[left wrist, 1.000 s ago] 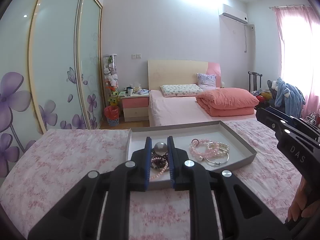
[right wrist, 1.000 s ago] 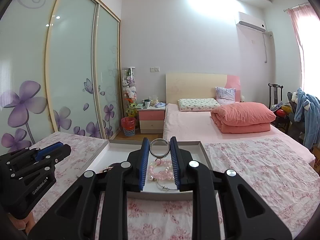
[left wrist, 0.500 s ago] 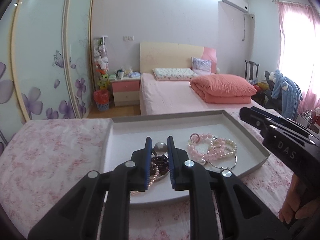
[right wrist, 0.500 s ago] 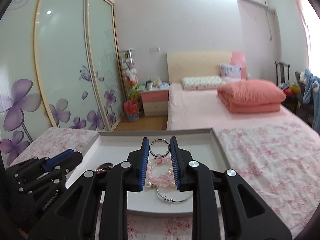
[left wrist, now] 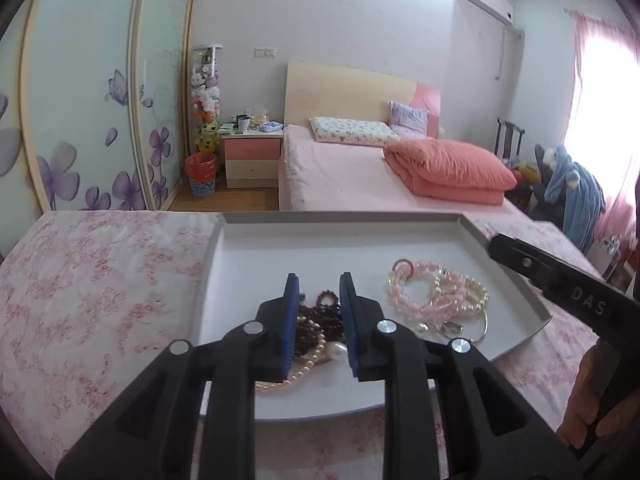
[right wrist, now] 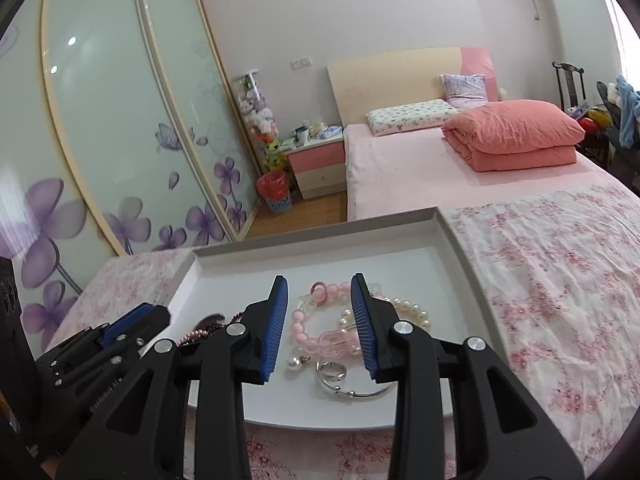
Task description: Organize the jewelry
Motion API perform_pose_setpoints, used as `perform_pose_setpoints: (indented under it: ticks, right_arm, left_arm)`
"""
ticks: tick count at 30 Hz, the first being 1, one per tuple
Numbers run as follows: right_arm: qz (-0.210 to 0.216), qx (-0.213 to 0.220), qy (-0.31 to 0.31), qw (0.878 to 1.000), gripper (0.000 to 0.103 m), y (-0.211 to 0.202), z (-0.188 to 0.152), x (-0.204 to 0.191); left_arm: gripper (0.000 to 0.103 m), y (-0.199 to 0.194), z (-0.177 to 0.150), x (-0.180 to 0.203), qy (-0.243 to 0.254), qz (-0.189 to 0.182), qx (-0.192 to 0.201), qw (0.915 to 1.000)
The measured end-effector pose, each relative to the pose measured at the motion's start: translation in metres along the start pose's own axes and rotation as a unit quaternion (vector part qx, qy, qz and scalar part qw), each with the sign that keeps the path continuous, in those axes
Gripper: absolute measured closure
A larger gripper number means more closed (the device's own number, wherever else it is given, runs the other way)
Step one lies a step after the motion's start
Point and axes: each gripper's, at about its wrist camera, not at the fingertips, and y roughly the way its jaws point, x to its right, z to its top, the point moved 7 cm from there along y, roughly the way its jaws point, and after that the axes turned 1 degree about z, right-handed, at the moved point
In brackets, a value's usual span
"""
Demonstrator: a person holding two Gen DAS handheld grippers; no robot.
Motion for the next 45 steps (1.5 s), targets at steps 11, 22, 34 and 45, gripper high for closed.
perform_pose_setpoints:
  ticks: [11, 22, 34, 45]
  right_arm:
    - [-0.005, 0.027, -0.007, 1.0, 0.057, -0.058, -0.003, -0.01]
    - [-0.033, 0.062, -0.063, 0.996, 0.014, -0.13, -0.037, -0.039]
    - [-0.064, 0.078, -0.074, 0.992, 0.002, -0.167, -0.068, -0.036]
    - [-0.07, 0.112, -0.087, 0.987, 0.002, -0.195, -0.084, -0.032]
  left_arm:
    - [0.062, -0.07, 0.005, -0.042, -0.063, 0.003, 0.029, 0.9976]
    - [0.012, -0.148, -0.036, -0.039, -0.034, 0.044, 0.046, 0.9974]
    - [0.004, -0.203, -0.064, -0.026, 0.01, 0.089, 0.08, 0.9927]
    - [0.004, -0.217, -0.084, -0.024, 0.003, 0.086, 0.079, 0.9932]
